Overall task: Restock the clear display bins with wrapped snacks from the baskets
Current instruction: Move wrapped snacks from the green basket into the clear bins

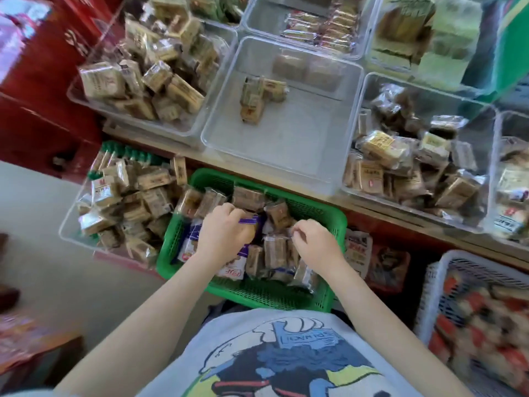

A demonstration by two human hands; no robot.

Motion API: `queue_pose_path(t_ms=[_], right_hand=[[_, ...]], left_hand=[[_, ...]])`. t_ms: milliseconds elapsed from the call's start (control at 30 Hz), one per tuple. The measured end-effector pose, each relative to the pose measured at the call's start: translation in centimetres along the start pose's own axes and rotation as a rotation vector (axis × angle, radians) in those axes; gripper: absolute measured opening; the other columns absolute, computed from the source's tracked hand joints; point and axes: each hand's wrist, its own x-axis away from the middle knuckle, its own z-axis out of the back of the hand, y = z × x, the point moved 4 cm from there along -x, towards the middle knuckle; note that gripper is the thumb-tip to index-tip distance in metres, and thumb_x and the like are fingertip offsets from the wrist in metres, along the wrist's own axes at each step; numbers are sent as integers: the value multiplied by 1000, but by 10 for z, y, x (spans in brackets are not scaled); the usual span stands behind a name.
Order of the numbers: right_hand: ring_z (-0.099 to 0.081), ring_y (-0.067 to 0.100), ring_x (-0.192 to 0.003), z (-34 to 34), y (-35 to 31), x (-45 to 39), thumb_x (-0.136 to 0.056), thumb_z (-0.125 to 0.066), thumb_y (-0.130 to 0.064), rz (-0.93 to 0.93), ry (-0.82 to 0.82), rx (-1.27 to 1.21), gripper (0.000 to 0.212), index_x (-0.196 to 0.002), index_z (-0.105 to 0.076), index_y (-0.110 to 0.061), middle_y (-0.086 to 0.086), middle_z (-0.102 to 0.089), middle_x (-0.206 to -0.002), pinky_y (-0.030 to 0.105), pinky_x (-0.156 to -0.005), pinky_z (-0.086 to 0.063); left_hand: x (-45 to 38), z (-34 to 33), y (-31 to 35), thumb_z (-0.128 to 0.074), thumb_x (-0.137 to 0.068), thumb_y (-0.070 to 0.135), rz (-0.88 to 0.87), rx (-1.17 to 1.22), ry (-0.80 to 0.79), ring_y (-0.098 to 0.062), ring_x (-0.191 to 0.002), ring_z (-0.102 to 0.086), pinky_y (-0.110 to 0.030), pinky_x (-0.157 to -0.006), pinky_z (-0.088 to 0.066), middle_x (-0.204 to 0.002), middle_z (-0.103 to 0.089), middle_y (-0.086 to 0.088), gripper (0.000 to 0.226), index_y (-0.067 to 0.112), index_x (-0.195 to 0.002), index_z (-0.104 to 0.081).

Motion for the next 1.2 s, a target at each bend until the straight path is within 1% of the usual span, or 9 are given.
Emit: queue_pose_path(t_ms=[167, 333, 533, 633, 733, 833, 967, 1100, 1200], right_hand=[[-59, 25, -91, -48, -19, -12, -101, -45, -26, -33, -158, 84, 19, -105, -62, -19, 5, -59, -103, 41, -80, -51], [-57, 26, -102, -71, -40, -16, -101, -44, -28, -45, -250, 170, 22, -115, -59, -19, 5, -56, -112, 39, -85, -48], [-57, 17, -98, -67, -59, -15, -102, -46, -27, -33, -197, 126, 25, -124, -56, -24, 1, -55, -120, 36, -86, -48], [-55, 13, -100, -46, -73, -14, -98, -56, -27, 6, -95, -11, 49, -144, -40, -28, -1, -49, -133, 35, -88, -49], [-42, 13, -130, -21, -88, -11, -87, -70, -23, 167, -63, -33, 81, -153, -25, -31, -4, -35, -150, 34, -104, -43], [-30, 20, -143, 8, -90, -6, -84, -72, -17, 246, 7, 130, 80, -152, -32, -24, -1, -29, -159, 41, -115, -35], [-42, 24, -132, 59, -74, 13, -79, -71, -9, 235, 247, 194, 69, -143, -47, -14, 4, -49, -143, 43, -112, -38], [-45, 22, -126, 113, -27, 32, -85, -72, -25, 49, 443, 218, 64, -143, -47, -15, 3, -54, -136, 39, -105, -44], [-51, 22, -121, 153, 19, 48, -89, -70, -30, -162, 675, 26, 61, -141, -42, -15, 4, -55, -132, 32, -94, -48]], left_hand=[[29, -20, -62, -62, -90, 48, 227, -17, -124, -29, -115, -52, -41, -86, -51, -127, -54, -7, 60, 17, -138, -46], [36, -44, -67, -70, -71, 68, 207, -82, -322, -26, -113, -52, -41, -88, -51, -121, -51, -5, 90, 21, -139, -35], [37, -33, -59, -72, -80, 50, 164, -90, -173, -22, -107, -55, -35, -83, -51, -119, -55, -2, 63, 17, -128, -47], [31, -11, -46, -68, -81, 30, 8, -13, -88, -24, -116, -48, -40, -92, -47, -131, -52, -2, 64, 19, -139, -45], [20, 20, -20, -66, -84, 15, -111, 136, -33, -26, -129, -39, -45, -102, -45, -140, -49, -6, 70, 15, -148, -38], [5, 51, 20, -65, -84, 9, -180, 235, -41, -22, -135, -33, -39, -106, -41, -143, -45, -6, 78, 14, -152, -27], [-15, 72, 78, -70, -75, 3, -400, 269, 38, -24, -136, -35, -40, -112, -37, -141, -50, -7, 80, 9, -147, -36], [-51, 66, 117, -70, -84, 27, -447, 181, 119, -24, -147, -24, -37, -121, -22, -156, -34, -6, 81, 13, -152, -28], [-74, 49, 135, -54, -94, 50, -393, -6, 11, -22, -152, -14, -43, -123, -16, -163, -21, -3, 81, 19, -157, -13]])
